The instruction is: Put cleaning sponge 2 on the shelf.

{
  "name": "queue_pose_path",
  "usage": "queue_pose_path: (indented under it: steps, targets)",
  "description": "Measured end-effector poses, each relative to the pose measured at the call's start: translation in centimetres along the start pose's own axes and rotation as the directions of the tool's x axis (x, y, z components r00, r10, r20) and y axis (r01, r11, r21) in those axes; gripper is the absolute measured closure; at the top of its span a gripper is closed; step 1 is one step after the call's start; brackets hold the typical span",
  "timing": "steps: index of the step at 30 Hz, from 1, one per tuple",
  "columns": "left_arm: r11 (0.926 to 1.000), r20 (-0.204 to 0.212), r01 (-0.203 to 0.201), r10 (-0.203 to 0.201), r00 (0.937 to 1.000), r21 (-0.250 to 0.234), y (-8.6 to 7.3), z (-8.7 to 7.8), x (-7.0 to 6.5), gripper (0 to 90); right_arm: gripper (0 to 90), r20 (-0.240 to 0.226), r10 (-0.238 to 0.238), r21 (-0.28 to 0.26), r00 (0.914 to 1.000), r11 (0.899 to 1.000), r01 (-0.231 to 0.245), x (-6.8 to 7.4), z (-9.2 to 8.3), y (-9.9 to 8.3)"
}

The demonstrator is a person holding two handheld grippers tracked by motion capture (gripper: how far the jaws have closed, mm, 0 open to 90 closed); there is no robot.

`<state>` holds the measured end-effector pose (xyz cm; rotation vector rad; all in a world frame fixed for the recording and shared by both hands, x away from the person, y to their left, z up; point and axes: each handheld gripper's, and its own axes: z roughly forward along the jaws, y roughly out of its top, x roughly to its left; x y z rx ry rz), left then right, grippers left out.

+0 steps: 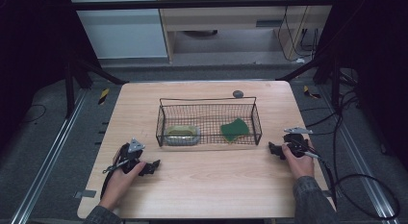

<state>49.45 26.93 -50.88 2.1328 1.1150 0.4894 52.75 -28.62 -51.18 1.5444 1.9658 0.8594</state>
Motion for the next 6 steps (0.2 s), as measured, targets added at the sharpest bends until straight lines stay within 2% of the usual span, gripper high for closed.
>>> queue_pose_path:
  steps: [3,6]
  targets:
    - [1.0000,0.001,0.000,0.000,1.0000,-0.002,-0.01,0.01,0.00,0.0,3.4,-0.024,-0.024,0.003,0.9994,1.000,0.024,0.37,-0.14,-0.17]
    - [1.0000,0.001,0.001,-0.001,1.0000,-0.002,-0.01,0.01,-0.01,0.0,1.5,-0.021,-0.023,0.008,0.9995,1.000,0.023,0.71,-0.09,-0.18]
